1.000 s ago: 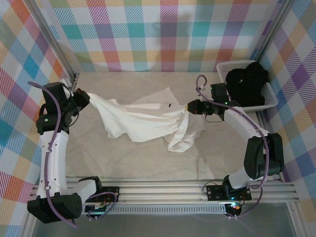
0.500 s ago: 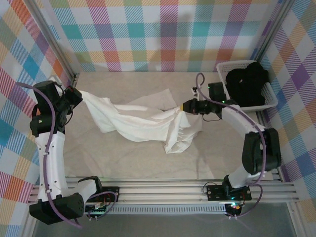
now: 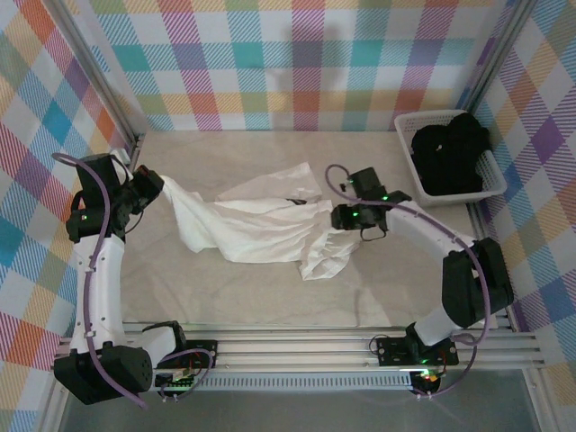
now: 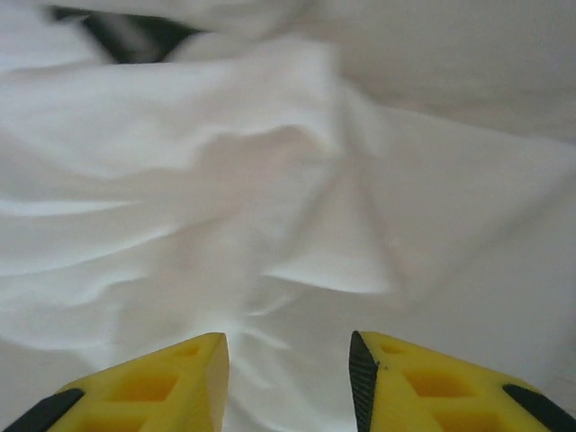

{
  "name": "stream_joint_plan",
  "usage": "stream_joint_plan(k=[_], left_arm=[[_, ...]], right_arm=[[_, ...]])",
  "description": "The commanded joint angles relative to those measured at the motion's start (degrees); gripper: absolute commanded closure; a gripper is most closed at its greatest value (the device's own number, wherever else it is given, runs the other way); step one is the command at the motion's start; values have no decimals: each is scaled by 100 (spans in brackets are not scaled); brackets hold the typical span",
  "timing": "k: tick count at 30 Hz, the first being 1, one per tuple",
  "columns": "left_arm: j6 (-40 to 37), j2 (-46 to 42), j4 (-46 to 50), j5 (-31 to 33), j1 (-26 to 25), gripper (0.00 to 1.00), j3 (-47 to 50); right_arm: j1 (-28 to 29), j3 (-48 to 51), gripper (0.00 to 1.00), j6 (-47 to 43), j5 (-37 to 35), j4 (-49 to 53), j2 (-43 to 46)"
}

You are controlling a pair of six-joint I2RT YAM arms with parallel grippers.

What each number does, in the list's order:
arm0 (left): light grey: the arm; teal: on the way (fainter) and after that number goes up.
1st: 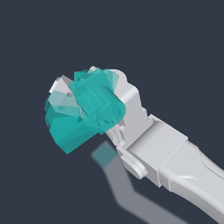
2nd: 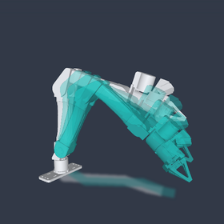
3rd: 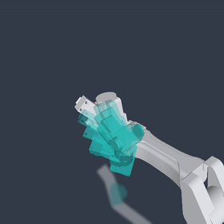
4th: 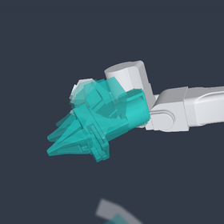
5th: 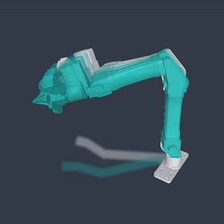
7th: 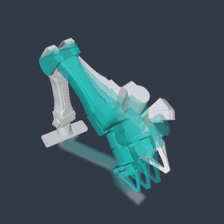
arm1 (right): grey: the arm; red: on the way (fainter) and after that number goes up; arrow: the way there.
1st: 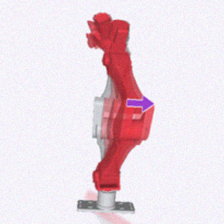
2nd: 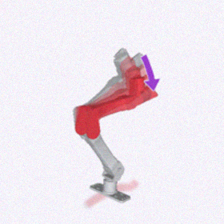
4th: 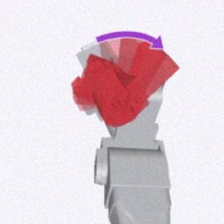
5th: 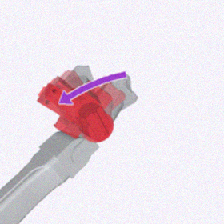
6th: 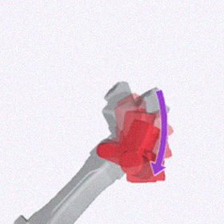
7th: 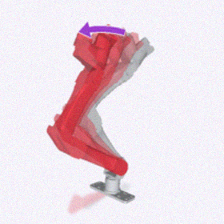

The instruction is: Fold the inside-out t-shirt

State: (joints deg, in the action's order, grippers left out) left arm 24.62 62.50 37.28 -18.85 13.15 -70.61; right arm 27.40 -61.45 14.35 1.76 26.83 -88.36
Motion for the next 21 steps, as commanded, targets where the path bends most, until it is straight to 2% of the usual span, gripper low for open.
stream_joint_plan(k=[1,6,9,12,15,17,18,21], left_arm=[[-27,-58,-272,-162,-45,100,82],[-26,-50,-314,-196,-52,100,88],[-20,-41,-348,-210,-57,100,117],[-40,-35,-327,-189,-55,100,101],[-29,-36,-285,-53,-50,100,66],[-6,-37,-248,28,-49,100,52],[-1,-29,-247,55,-51,100,56],[-1,10,-225,85,-49,100,58]], right_arm=[[265,-298,55,36,-399,-101,-429],[521,-976,50,-197,-1017,140,-1352],[501,-1284,51,-354,-1584,277,-1864],[346,-1416,66,-515,-1816,416,-2042],[126,-1192,84,-573,-1805,416,-1671],[-98,-860,91,-570,-1520,319,-1234],[-266,-635,94,-550,-1146,208,-939],[-872,112,100,-495,460,-389,-85]])
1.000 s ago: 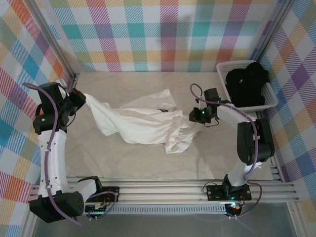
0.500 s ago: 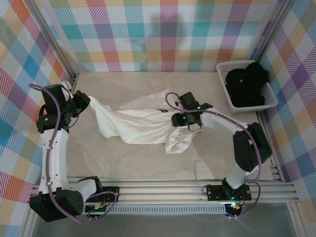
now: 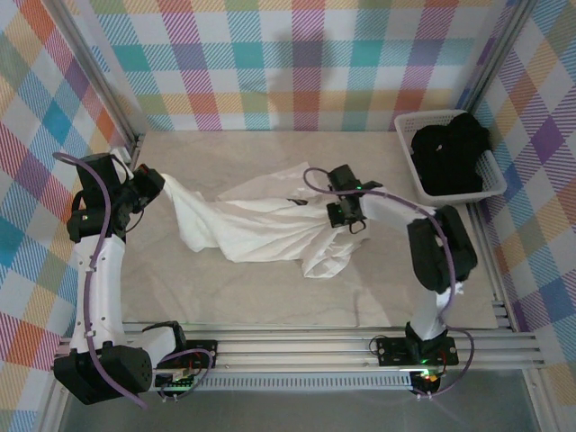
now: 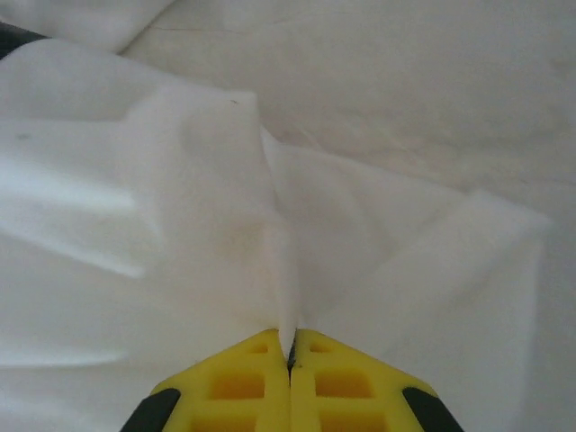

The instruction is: Fold the inside-out t-shirt

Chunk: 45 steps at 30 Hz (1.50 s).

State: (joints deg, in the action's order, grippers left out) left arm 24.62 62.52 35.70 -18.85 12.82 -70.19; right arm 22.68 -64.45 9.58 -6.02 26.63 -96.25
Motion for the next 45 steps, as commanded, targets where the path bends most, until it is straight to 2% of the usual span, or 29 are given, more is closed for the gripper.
stream_joint_plan(k=[1,4,8,9,11,14,18,21,24,28,32,37,43,45], left_arm=[[-8,20,-71,91,-8,100,23],[-18,58,-64,125,-8,100,34],[-50,110,-64,162,-7,100,50],[-55,123,-63,169,-7,100,50],[-57,135,-72,170,-10,100,67],[-60,134,-85,149,-8,100,79],[-81,142,-89,123,-8,100,67],[-85,155,-107,51,-12,100,89],[-107,133,-99,26,-15,100,94],[-135,118,-90,30,-12,100,87],[-117,142,-125,-9,-10,100,111],[-117,155,-134,-26,-8,100,111],[-101,136,-161,-79,-8,100,127],[-103,133,-170,-92,-10,100,124]], right_arm=[[-606,664,100,3,1905,-655,974],[-973,1120,100,108,3735,-1348,1493],[-1011,1274,98,560,5899,-2216,1530],[-999,1404,97,906,6347,-2590,1471],[-900,1656,96,1411,6696,-3248,1365],[-772,1811,95,1238,6225,-2588,1233],[-869,1789,89,942,4548,-1002,962],[-870,1612,81,800,3081,-264,753],[-855,1540,78,832,2013,12,822],[-733,1531,73,859,952,264,1168],[-349,1506,66,917,429,458,1530],[59,1446,57,1333,567,355,1736],[411,1119,43,1564,441,244,1135],[503,1004,43,1547,215,308,881]])
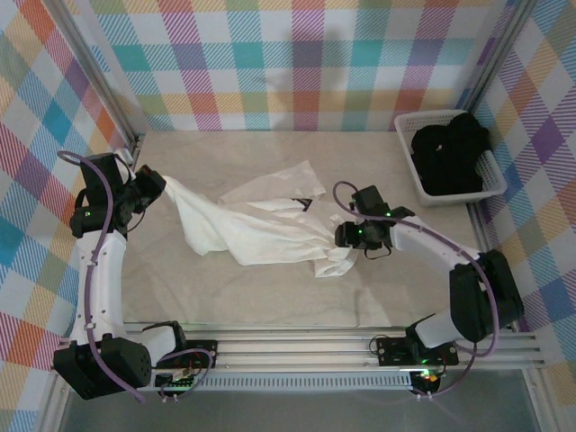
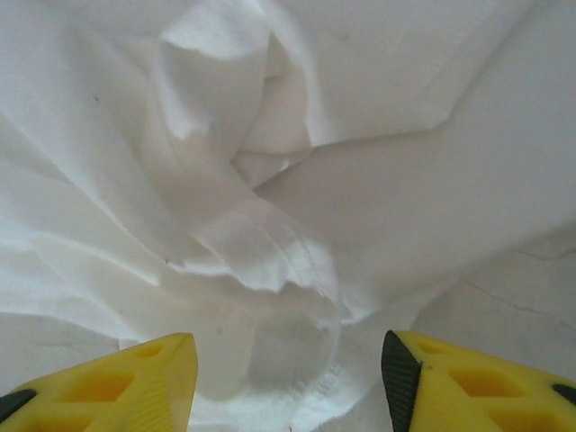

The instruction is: Fold the inside-out t-shirt

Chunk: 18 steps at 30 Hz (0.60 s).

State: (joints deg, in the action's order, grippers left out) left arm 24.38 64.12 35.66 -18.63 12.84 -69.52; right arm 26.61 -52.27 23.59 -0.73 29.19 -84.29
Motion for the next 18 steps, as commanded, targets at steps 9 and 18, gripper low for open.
stream_joint_plan(k=[9,18], left_arm=[[-83,-35,-182,-162,-10,100,60],[-89,-33,-190,-159,-11,100,79]], right_arm=[[37,-272,61,-194,-1004,682,-471],[-200,126,77,-172,-210,539,-317]])
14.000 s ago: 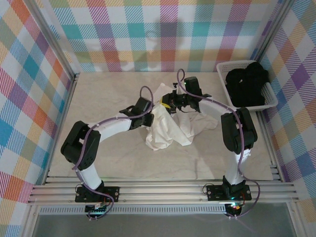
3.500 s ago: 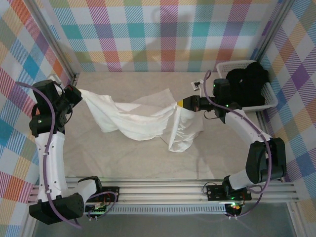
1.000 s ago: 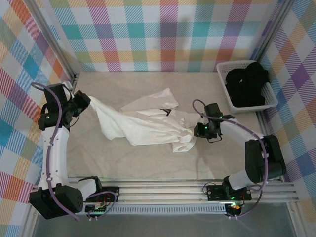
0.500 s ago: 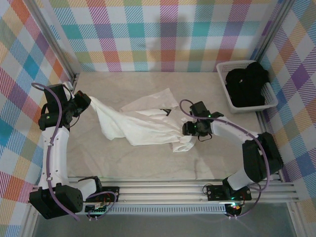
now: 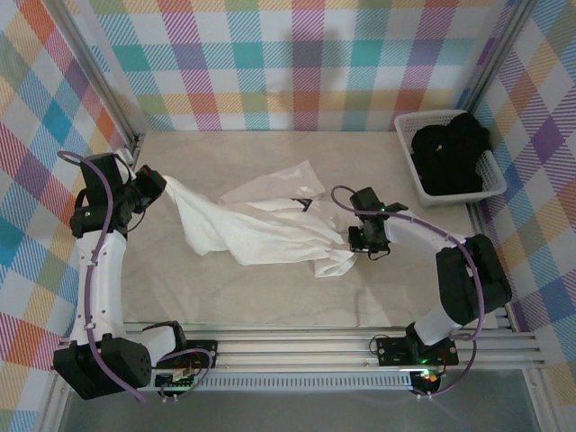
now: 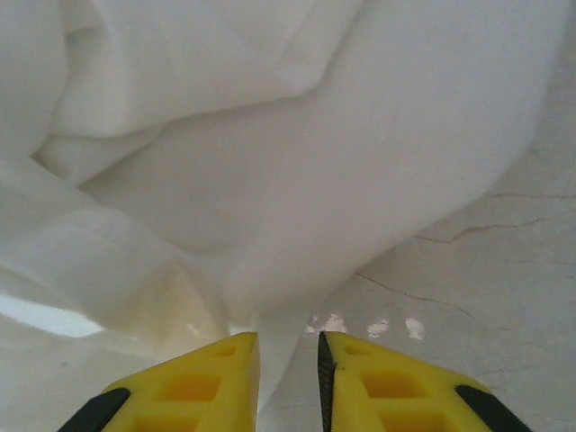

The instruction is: Fold the inside-out t-shirt

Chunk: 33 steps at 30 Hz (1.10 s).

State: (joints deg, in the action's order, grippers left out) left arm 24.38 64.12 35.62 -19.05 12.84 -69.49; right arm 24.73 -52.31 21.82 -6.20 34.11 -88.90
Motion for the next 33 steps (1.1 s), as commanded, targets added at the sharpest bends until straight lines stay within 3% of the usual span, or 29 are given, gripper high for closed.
stream_joint_plan(k=[1,13,25,33], left_arm=[[-90,-32,-187,-124,-10,100,81],[-83,-44,-199,-152,-10,100,85],[-73,-42,-229,-187,-10,100,94],[-75,-22,-222,-175,-10,100,85]], right_arm=[[-21,159,77,13,426,-19,169],[-74,257,64,259,1040,-613,600],[58,-19,56,-117,888,-240,-225],[32,-85,86,-308,380,-62,27]])
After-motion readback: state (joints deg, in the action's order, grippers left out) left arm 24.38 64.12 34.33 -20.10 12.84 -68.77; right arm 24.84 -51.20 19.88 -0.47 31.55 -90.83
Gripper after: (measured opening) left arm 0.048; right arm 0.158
